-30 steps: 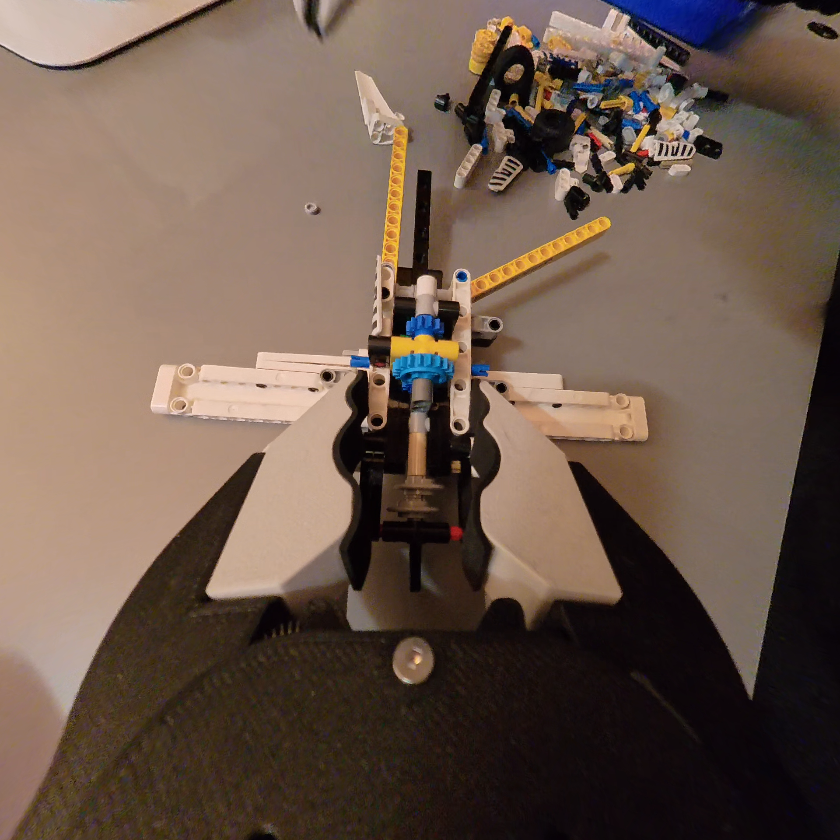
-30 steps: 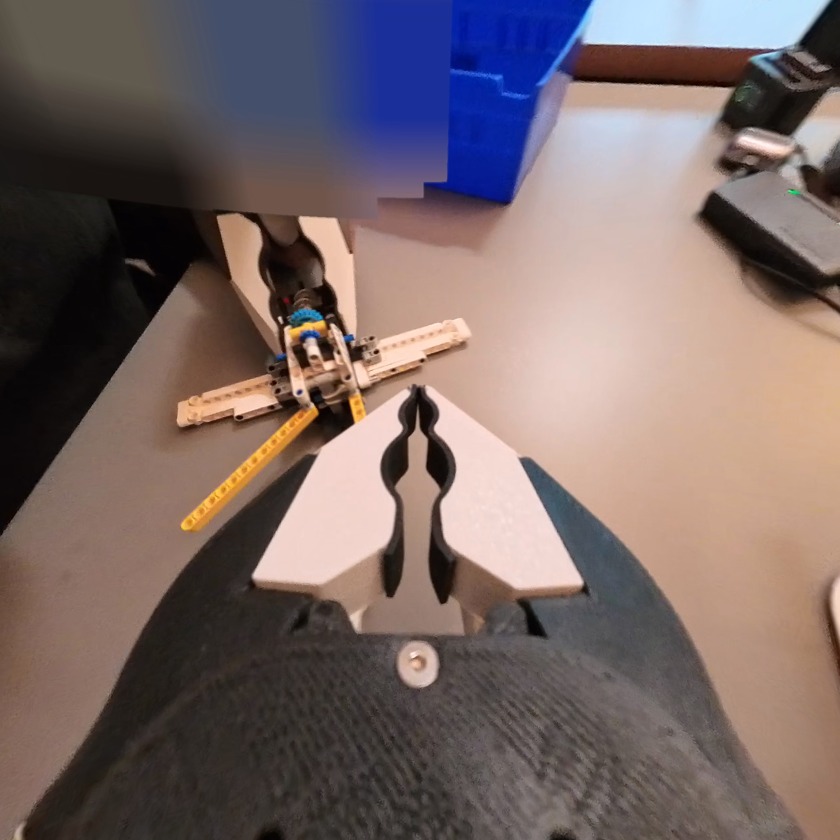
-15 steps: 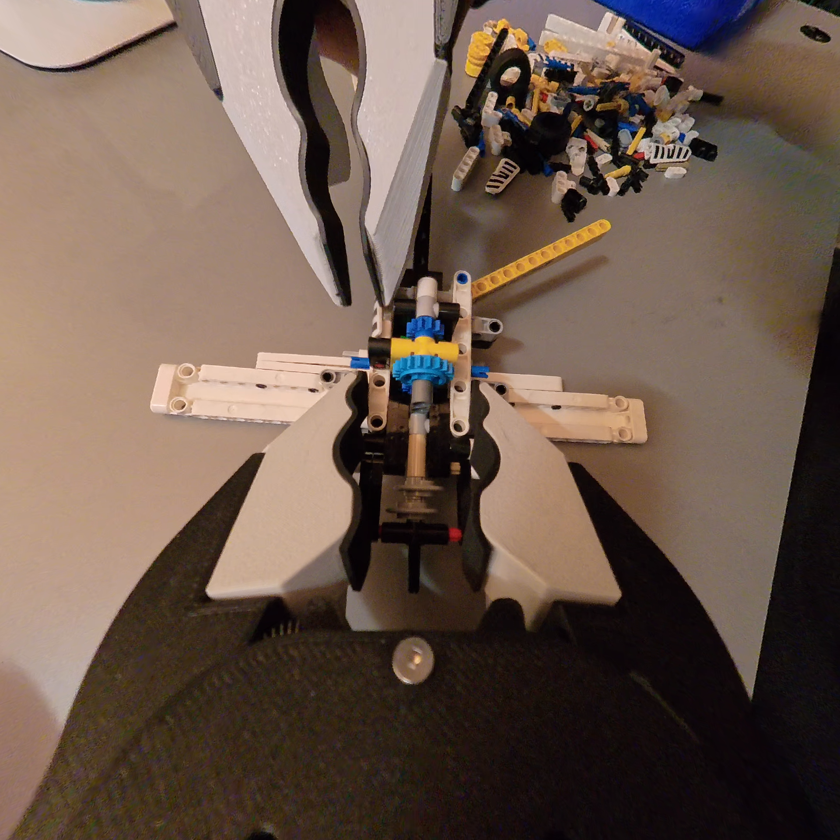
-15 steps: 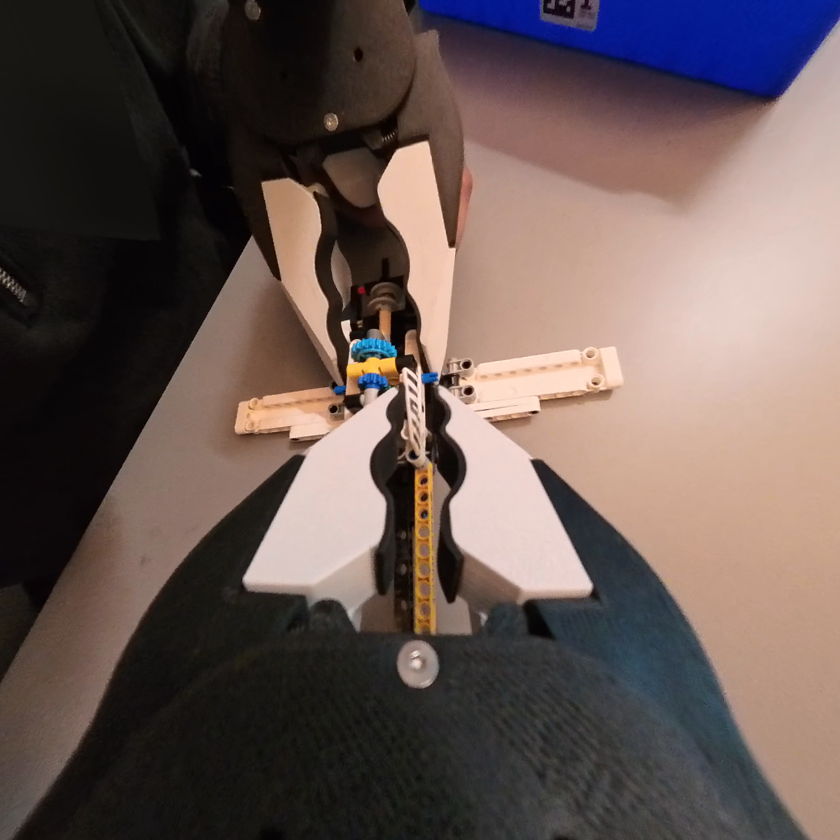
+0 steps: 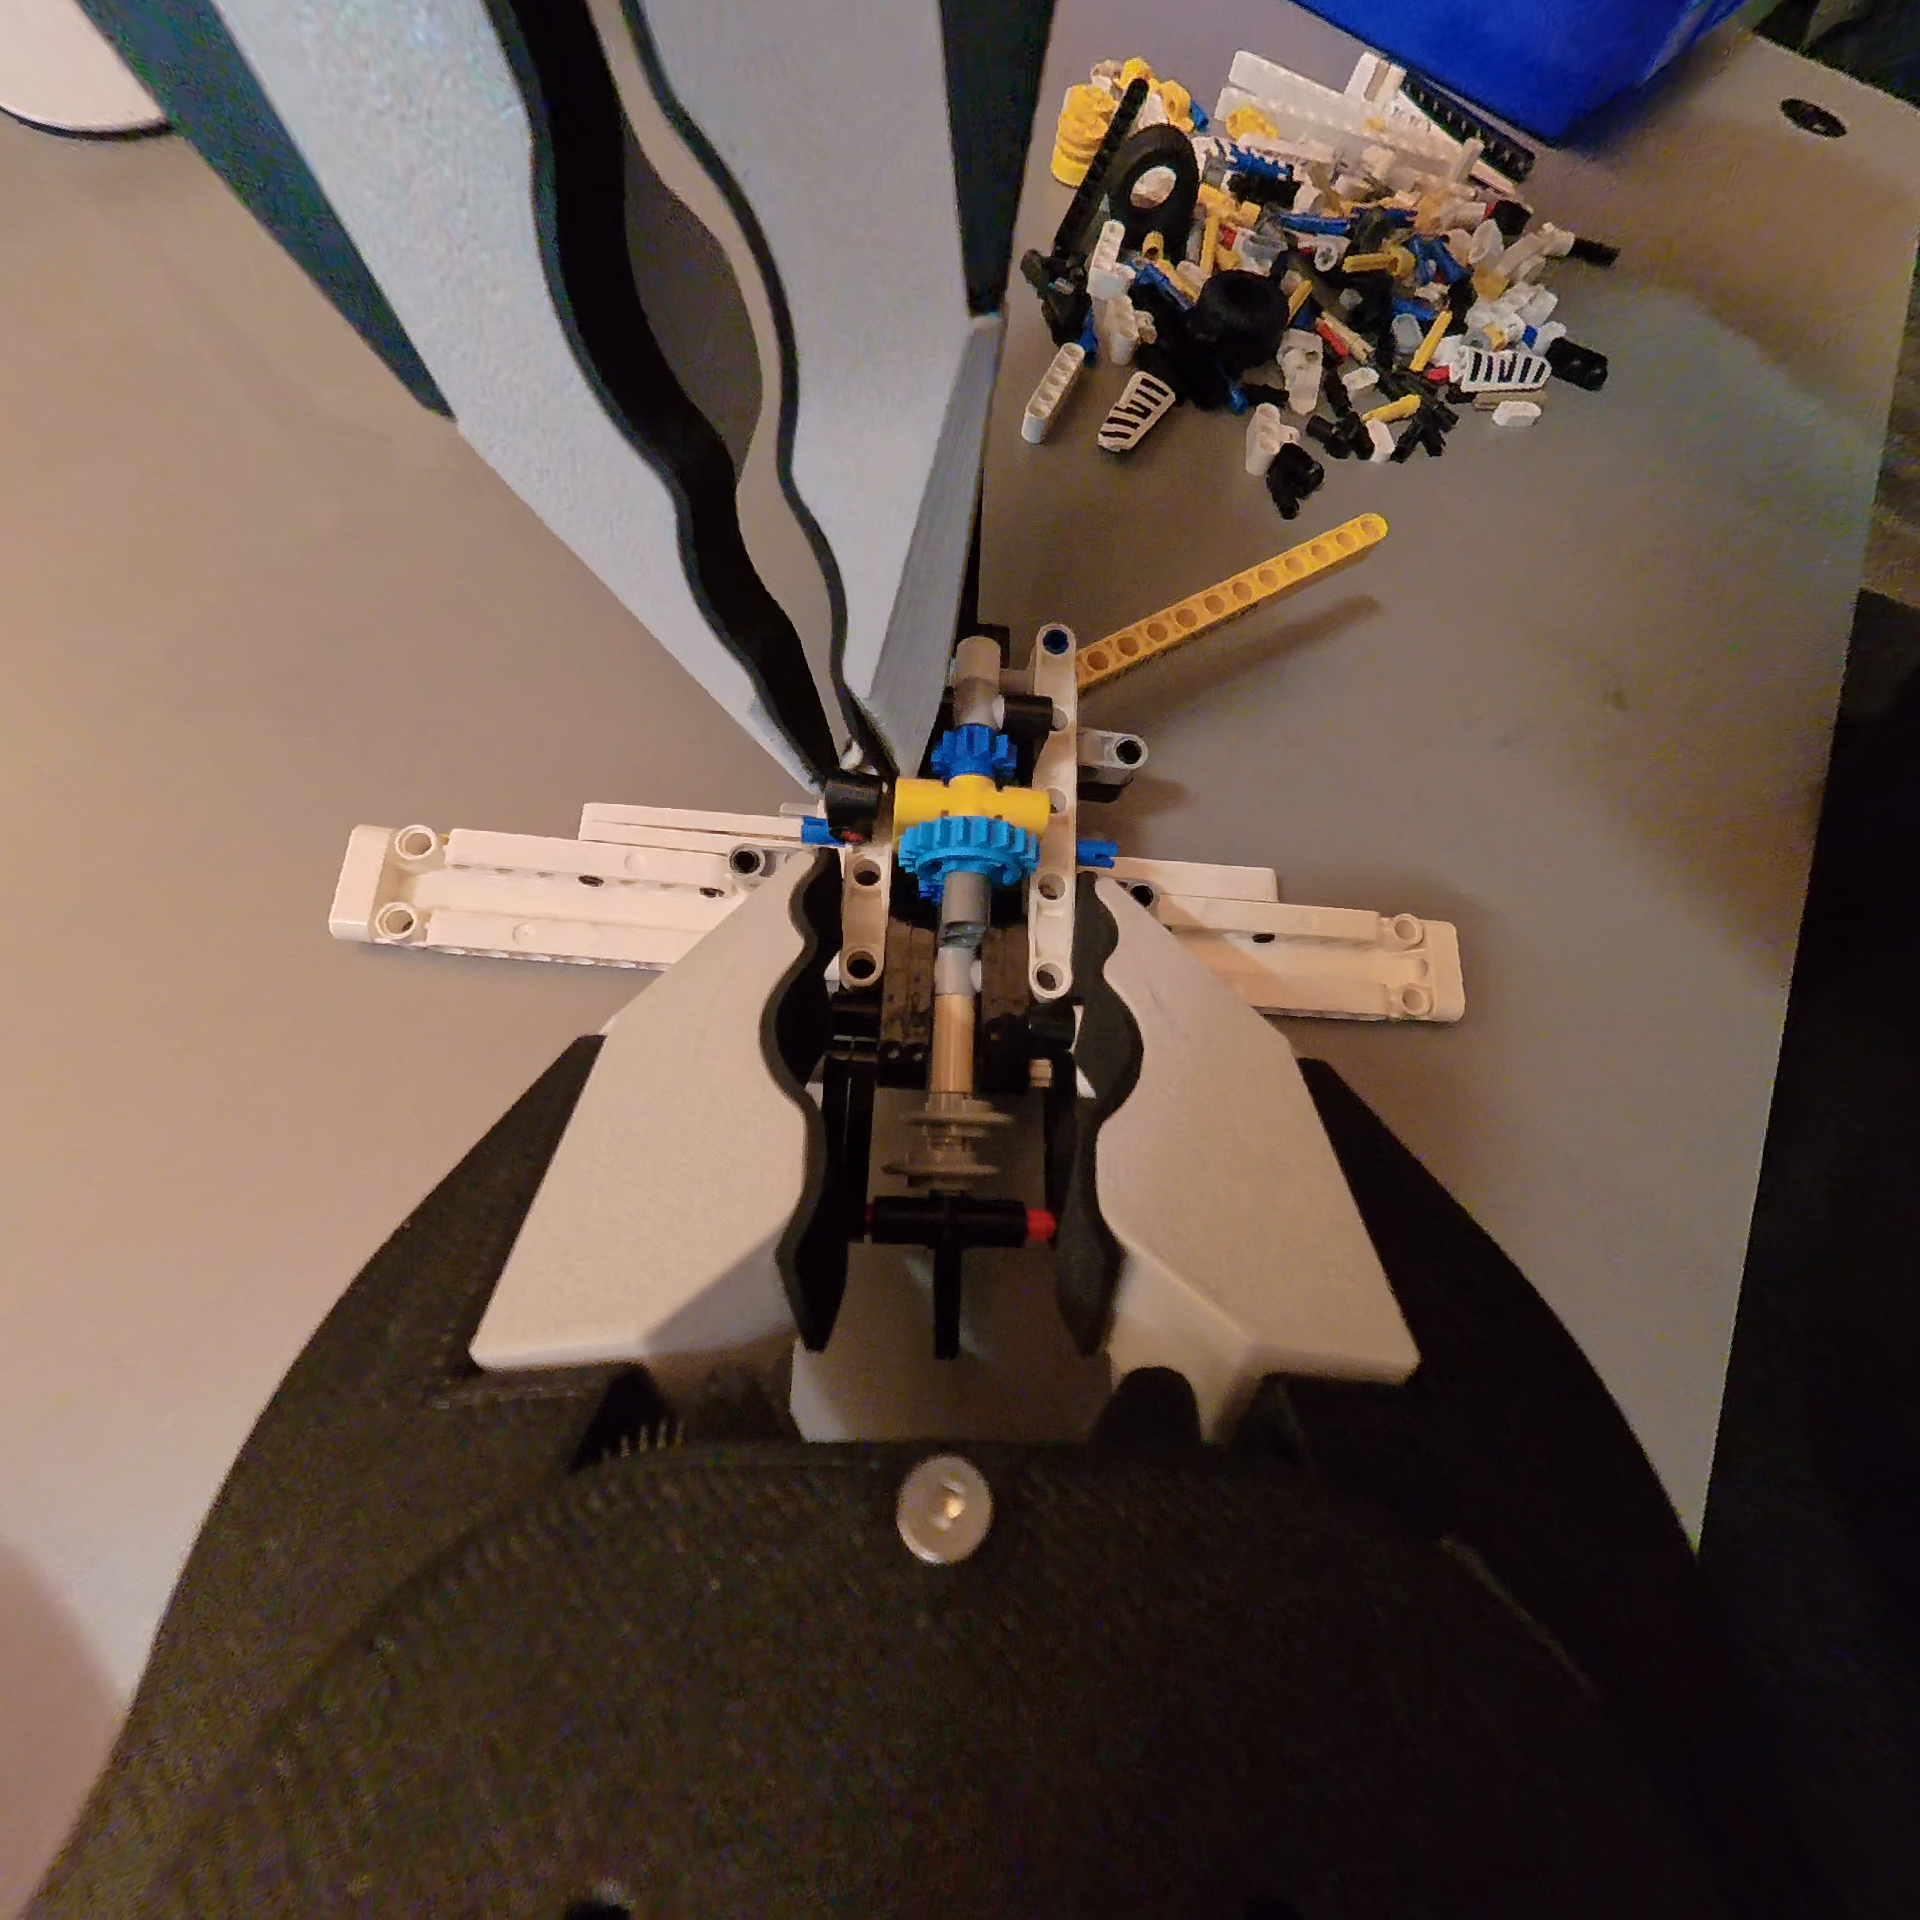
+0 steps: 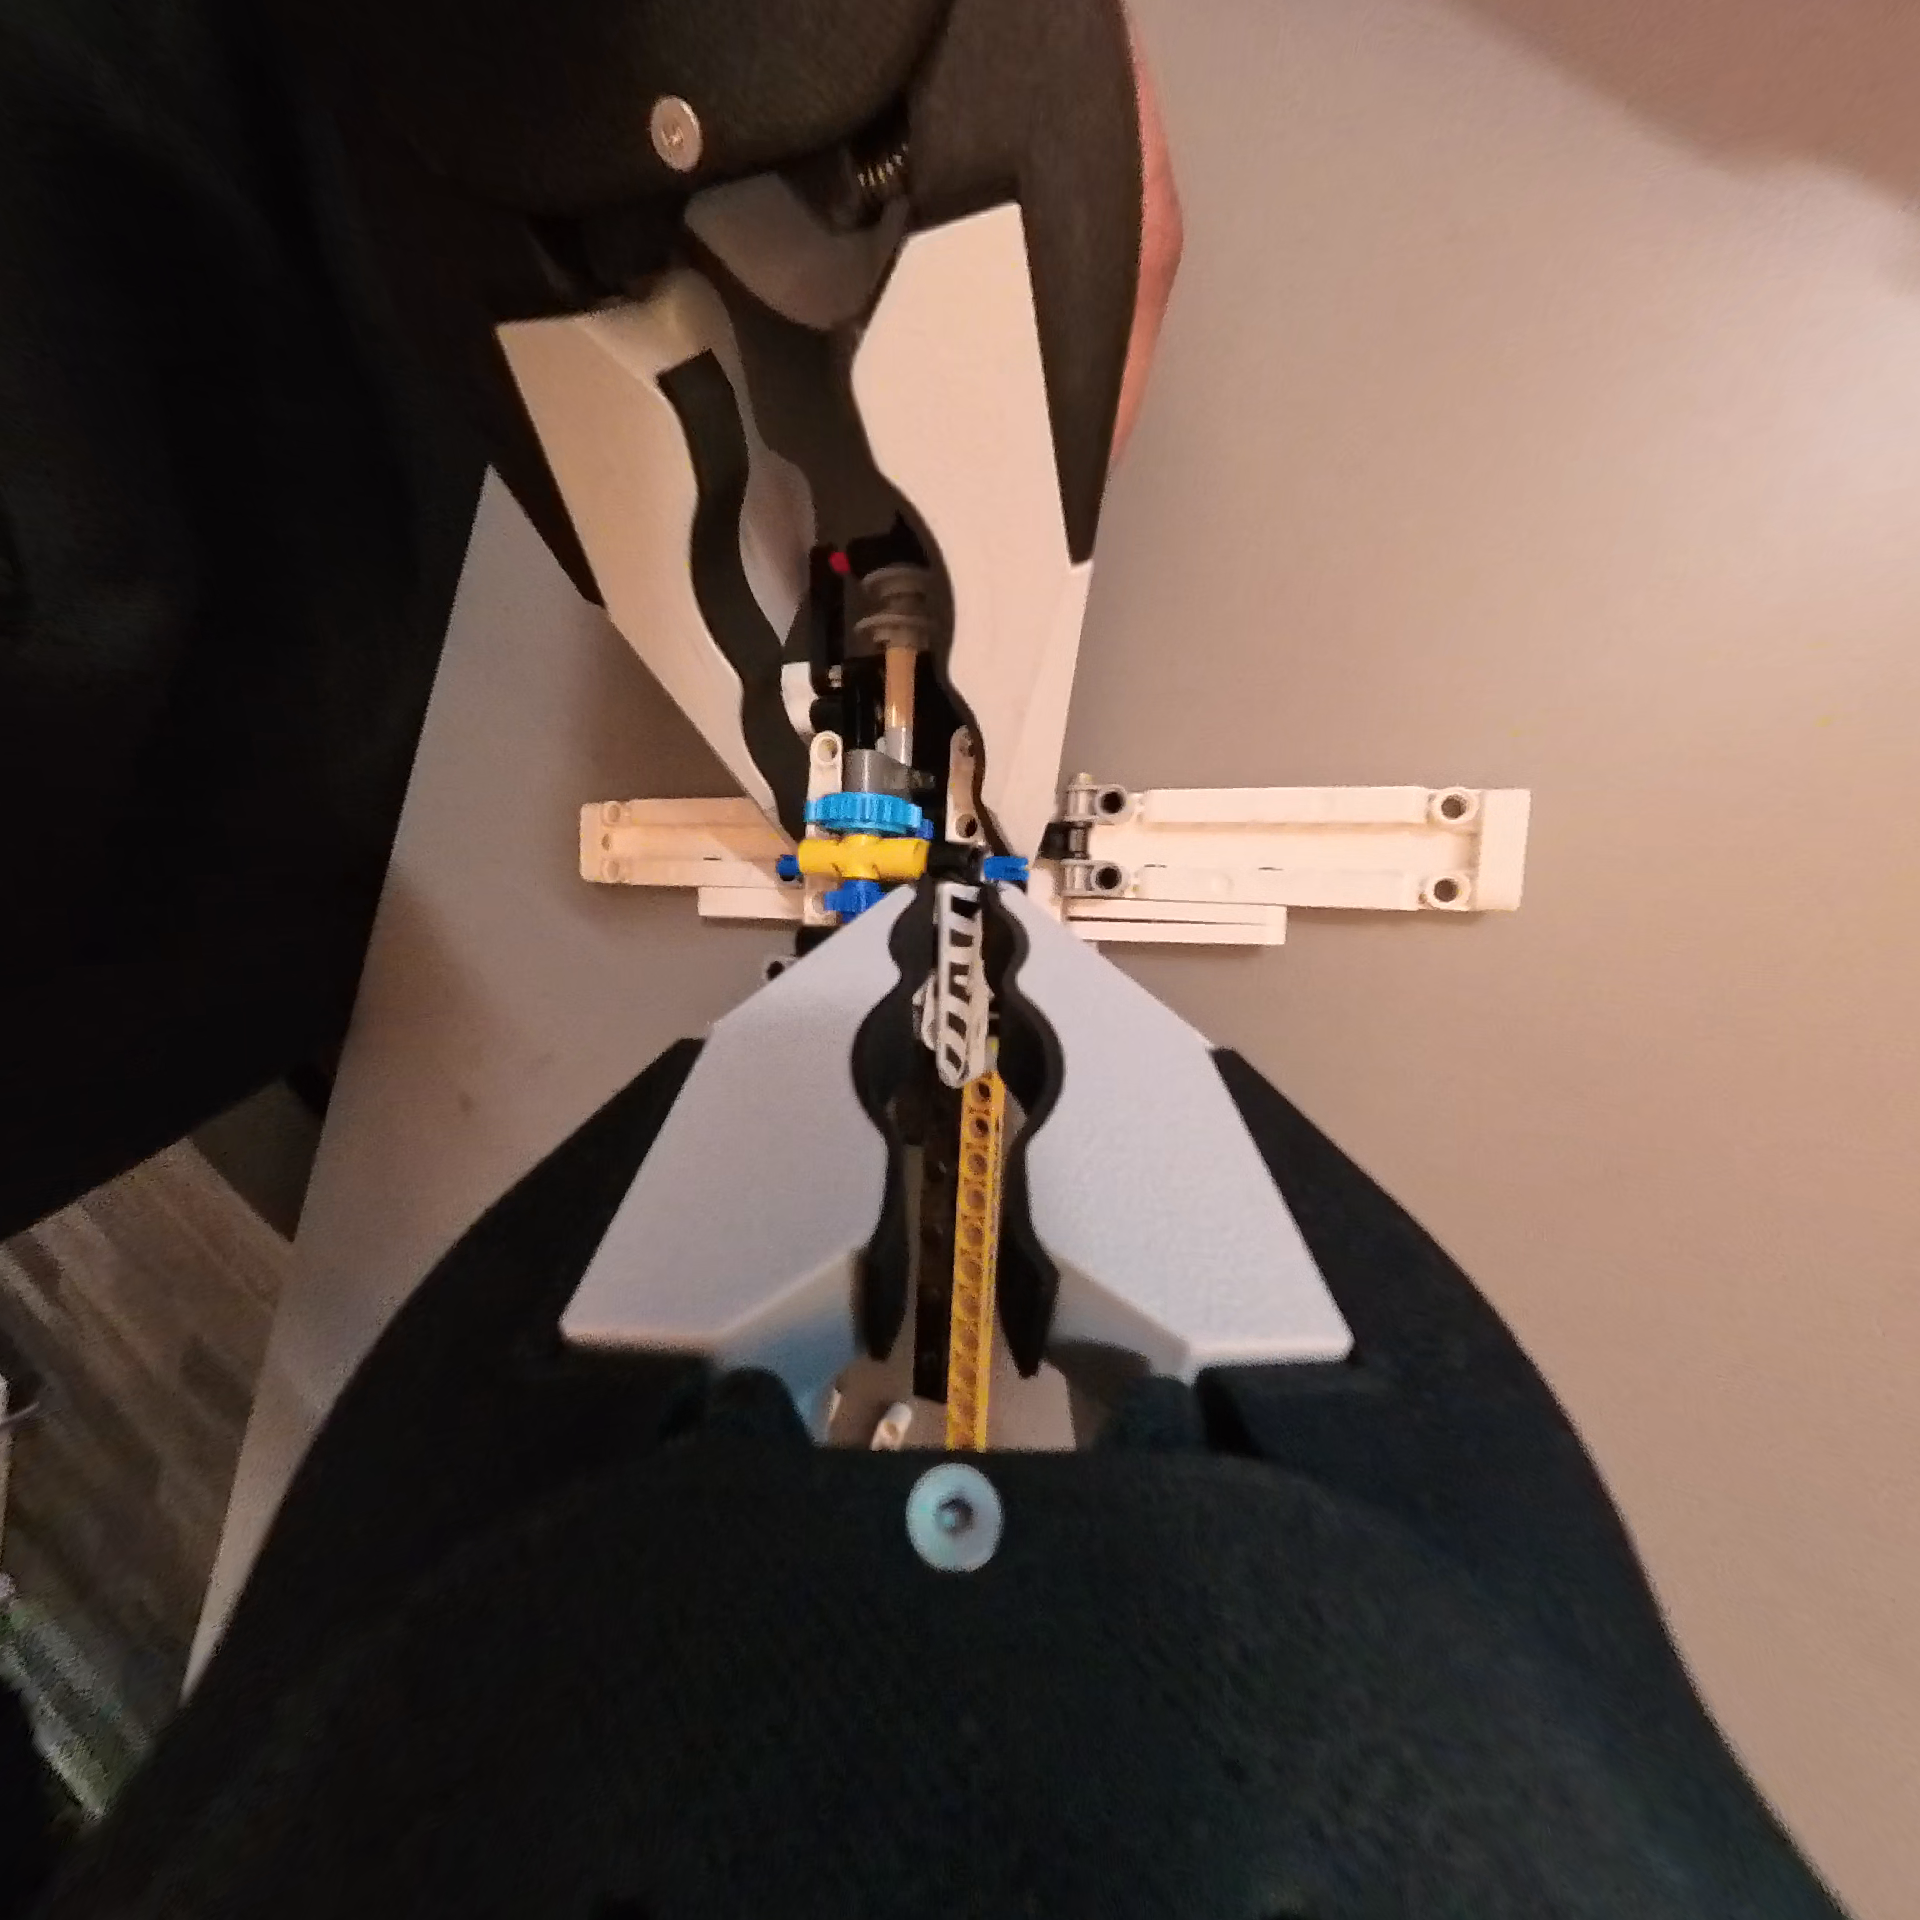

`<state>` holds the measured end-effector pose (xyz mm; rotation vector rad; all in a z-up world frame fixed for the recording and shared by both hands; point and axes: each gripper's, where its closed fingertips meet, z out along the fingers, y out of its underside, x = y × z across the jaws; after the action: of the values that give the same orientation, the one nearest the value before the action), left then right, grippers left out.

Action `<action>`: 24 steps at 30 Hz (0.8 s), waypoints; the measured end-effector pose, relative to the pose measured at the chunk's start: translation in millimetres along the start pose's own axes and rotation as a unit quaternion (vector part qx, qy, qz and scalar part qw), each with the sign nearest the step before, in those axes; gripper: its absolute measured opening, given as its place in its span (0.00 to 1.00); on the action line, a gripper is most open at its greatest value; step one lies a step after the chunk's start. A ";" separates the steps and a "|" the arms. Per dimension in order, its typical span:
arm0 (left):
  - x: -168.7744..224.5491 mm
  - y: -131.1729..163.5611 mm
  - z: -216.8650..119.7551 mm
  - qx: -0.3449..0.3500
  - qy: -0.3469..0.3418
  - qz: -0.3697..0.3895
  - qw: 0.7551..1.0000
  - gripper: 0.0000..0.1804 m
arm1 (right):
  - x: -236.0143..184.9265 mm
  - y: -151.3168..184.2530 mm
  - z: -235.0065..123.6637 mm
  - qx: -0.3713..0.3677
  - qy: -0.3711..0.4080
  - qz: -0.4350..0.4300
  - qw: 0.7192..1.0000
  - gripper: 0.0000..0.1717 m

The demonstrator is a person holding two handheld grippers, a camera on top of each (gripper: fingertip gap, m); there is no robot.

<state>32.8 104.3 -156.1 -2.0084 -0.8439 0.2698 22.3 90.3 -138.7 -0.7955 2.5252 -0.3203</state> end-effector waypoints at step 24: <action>-15.1 -29.5 -33.0 0.115 0.026 -0.074 0.990 0.24 | 2.9 -0.8 -12.0 0.154 0.173 0.026 0.972 0.07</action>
<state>24.3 82.8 -115.5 -1.7235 -0.8828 0.2181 14.6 88.9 -129.1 -0.5902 2.7085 -0.8756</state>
